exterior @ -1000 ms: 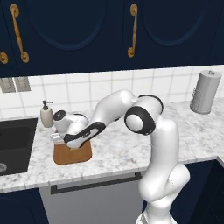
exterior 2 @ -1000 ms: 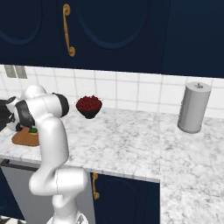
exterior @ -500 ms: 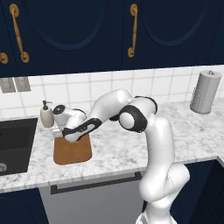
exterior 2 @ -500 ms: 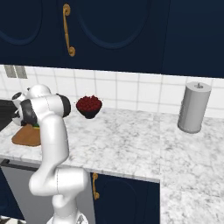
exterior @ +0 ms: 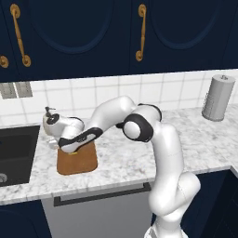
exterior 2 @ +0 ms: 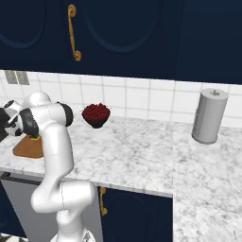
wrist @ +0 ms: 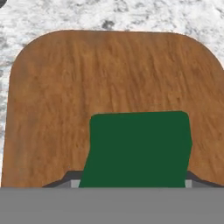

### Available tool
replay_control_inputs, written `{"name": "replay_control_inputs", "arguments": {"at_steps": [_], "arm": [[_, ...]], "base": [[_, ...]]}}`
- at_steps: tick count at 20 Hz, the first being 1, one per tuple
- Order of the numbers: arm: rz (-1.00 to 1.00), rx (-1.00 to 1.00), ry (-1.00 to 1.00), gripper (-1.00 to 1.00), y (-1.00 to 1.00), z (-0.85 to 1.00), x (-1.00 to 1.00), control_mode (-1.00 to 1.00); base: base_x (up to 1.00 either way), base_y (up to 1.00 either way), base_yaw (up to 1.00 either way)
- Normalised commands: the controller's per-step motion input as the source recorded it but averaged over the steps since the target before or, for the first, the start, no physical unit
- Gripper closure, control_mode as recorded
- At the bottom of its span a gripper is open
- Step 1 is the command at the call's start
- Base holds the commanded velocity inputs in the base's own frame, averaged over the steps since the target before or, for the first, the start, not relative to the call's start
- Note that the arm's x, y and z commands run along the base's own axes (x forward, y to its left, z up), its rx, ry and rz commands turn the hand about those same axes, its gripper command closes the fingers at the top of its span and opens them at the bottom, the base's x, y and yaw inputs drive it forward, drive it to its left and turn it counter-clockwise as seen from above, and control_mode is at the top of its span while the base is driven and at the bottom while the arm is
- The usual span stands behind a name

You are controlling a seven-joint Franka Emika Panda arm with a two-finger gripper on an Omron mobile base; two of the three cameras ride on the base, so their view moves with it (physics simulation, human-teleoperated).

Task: Pick up the sponge from the counter and clean the cutting board by briefly scrubbing or pressing down on the cutting board. Once finished, release the sponge.

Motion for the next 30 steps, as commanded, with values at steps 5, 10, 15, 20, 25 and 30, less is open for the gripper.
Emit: {"name": "replay_control_inputs", "arguments": {"at_steps": [5,10,15,20,25,30], "arm": [[0.0,0.0,0.0,1.0,0.35,-0.29,-1.0,-1.0],[0.0,0.0,0.0,1.0,0.23,-0.3,-0.88,-1.0],[0.0,0.0,-0.02,1.0,0.02,-0.21,-0.31,-1.0],[0.0,0.0,-0.16,1.0,-0.31,-0.01,0.19,-1.0],[0.0,0.01,-0.15,1.0,-0.59,0.0,0.44,-1.0],[0.0,0.05,-0.03,1.0,-0.46,0.0,0.45,-1.0]], "base": [[0.0,0.0,0.0],[0.0,0.0,0.0],[0.0,0.0,0.0],[0.0,0.0,0.0],[0.0,0.0,0.0],[0.0,0.0,0.0]]}}
